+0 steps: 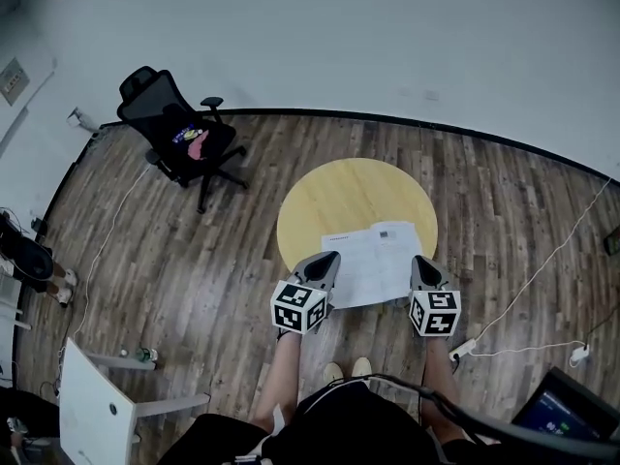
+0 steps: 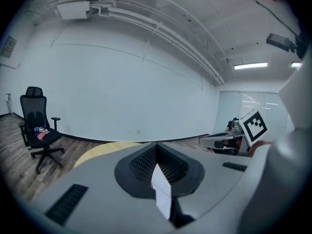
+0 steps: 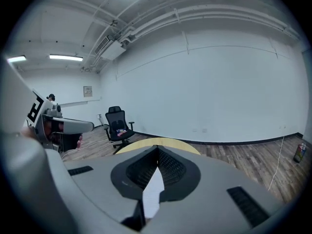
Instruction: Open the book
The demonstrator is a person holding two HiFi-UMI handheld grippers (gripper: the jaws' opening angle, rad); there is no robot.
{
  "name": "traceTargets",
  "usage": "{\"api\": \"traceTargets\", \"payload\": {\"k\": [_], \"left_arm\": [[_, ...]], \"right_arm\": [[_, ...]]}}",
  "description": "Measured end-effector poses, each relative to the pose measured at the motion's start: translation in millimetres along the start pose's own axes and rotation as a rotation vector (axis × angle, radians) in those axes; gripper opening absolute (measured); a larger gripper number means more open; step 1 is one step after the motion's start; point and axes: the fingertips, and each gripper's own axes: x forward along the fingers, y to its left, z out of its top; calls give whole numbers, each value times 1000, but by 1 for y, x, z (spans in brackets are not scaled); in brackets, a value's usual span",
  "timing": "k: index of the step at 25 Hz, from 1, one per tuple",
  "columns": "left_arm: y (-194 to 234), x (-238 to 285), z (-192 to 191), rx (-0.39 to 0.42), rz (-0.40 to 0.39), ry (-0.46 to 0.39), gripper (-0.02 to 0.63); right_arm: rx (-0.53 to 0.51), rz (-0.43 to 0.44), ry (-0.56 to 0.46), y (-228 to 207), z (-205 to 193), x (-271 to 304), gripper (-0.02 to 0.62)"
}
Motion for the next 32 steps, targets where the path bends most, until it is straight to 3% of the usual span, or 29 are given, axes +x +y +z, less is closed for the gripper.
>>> {"api": "traceTargets", "payload": {"k": [15,32], "left_arm": [[34,-72,62,47,118,-147,-2],[25,-92,67,64,137,-169,-2]], "right_arm": [[-69,136,-129,81,73,-1,6],[-93,191,-148,105,81,-16,6]]}}
